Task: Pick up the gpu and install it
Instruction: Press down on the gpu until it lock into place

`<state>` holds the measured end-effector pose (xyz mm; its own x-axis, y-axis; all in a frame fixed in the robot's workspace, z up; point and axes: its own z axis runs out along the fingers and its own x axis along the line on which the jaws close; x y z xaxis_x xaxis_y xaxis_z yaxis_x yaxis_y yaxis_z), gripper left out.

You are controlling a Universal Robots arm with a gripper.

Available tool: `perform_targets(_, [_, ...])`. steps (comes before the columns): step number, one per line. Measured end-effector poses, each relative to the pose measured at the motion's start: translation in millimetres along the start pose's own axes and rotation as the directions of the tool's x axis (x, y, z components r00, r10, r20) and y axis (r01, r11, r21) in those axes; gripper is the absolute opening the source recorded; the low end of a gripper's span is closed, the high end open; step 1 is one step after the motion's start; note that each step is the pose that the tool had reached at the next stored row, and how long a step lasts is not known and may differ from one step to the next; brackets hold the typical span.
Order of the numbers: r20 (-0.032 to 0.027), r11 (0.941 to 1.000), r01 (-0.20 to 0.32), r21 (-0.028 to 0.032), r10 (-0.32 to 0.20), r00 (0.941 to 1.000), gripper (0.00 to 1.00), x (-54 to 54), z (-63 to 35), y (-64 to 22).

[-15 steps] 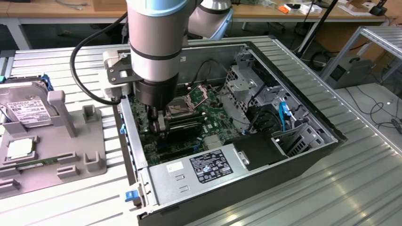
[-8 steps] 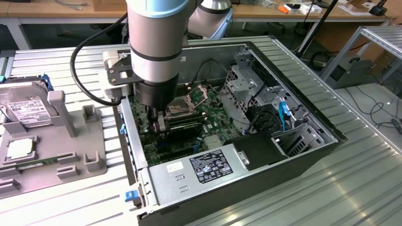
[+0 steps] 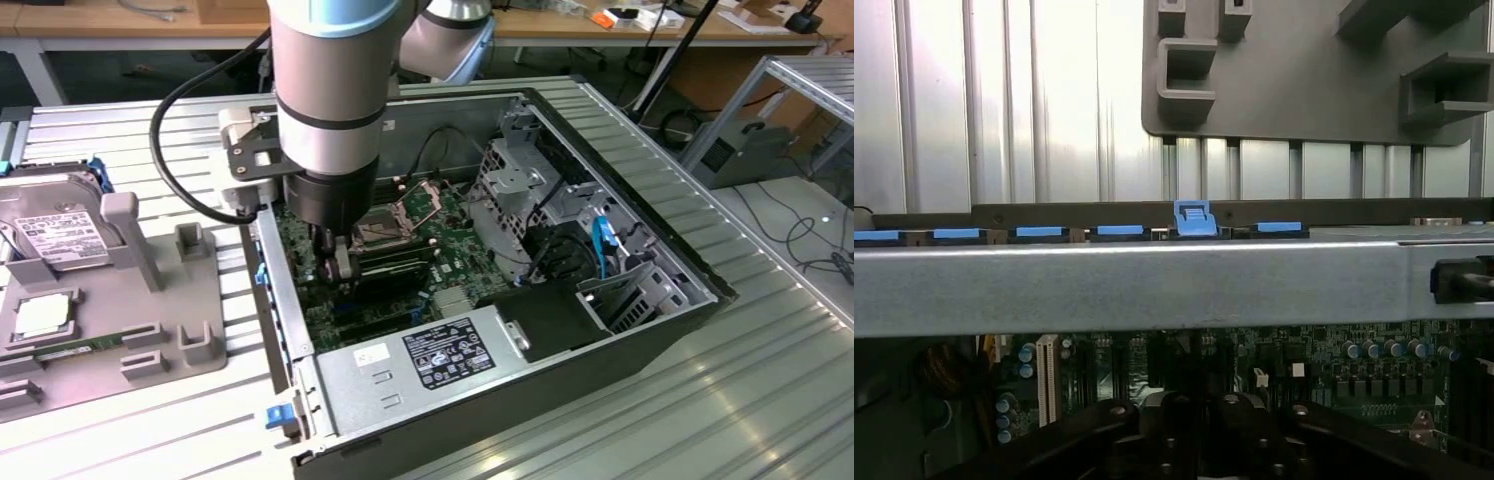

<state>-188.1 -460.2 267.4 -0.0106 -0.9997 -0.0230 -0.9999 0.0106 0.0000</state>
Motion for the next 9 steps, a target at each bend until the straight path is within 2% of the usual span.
perform_targets(5, [0.0018, 1.0, 0.0, 0.0015, 0.0, 1.0, 0.11, -0.2, -4.0, -0.2])
perform_targets(9, [0.0004, 1.0, 0.0, 0.0003, 0.0, 1.0, 0.11, -0.3, -15.5, -0.1])
